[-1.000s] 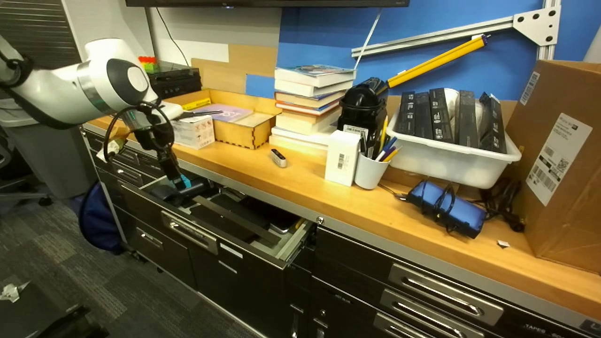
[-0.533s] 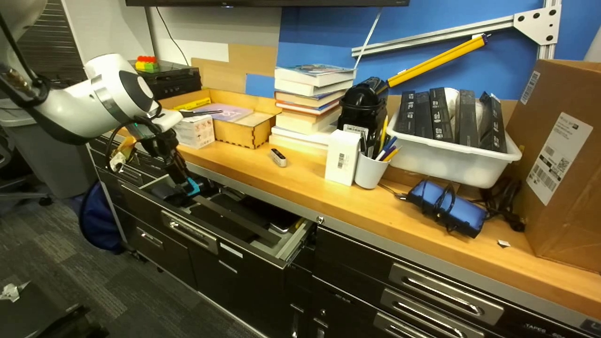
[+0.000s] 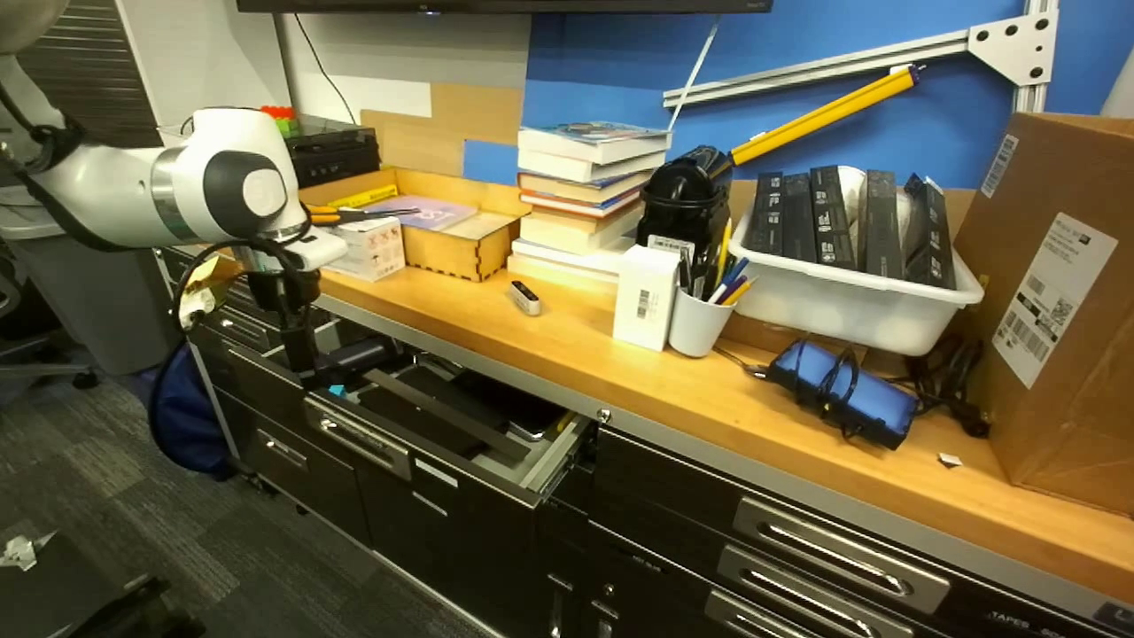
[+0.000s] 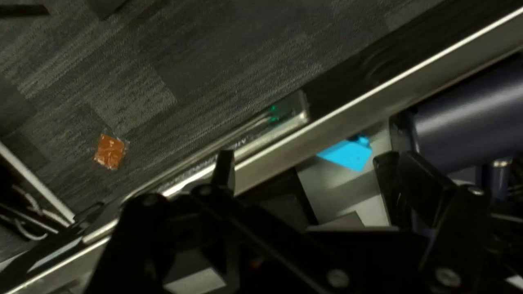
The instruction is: Put the blue object in the open drawer then close the drawer
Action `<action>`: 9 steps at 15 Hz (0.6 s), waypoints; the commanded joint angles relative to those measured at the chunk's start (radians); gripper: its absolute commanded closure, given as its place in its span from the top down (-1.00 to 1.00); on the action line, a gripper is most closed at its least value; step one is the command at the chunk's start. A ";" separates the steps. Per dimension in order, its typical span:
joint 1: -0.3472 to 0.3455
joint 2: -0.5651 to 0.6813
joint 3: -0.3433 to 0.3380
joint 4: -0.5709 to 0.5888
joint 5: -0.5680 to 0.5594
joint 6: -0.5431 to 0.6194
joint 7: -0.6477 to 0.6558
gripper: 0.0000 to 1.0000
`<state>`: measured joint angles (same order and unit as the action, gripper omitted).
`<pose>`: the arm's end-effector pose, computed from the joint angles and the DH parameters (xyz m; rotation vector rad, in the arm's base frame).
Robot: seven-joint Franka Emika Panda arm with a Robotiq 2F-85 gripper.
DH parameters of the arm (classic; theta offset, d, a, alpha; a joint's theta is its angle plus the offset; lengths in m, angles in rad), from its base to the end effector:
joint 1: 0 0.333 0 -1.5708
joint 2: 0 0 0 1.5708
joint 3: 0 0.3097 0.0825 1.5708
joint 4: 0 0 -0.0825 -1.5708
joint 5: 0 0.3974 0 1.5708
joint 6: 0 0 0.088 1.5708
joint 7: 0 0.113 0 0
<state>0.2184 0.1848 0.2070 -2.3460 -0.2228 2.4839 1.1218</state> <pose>0.4695 0.2152 0.2291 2.9435 -0.7826 0.0575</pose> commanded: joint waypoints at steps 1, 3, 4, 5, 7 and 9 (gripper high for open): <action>-0.030 -0.097 0.037 -0.056 0.250 -0.118 -0.261 1.00; -0.017 -0.088 0.017 -0.039 0.253 -0.212 -0.293 1.00; -0.007 -0.076 0.005 -0.029 0.198 -0.252 -0.260 1.00; 0.001 -0.060 0.002 -0.025 0.162 -0.247 -0.245 1.00; 0.019 -0.024 -0.007 -0.014 0.078 -0.205 -0.192 1.00; 0.039 0.018 -0.014 0.003 0.005 -0.153 -0.137 1.00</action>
<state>0.2142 0.1492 0.2158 -2.3745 -0.1281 2.2768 0.9068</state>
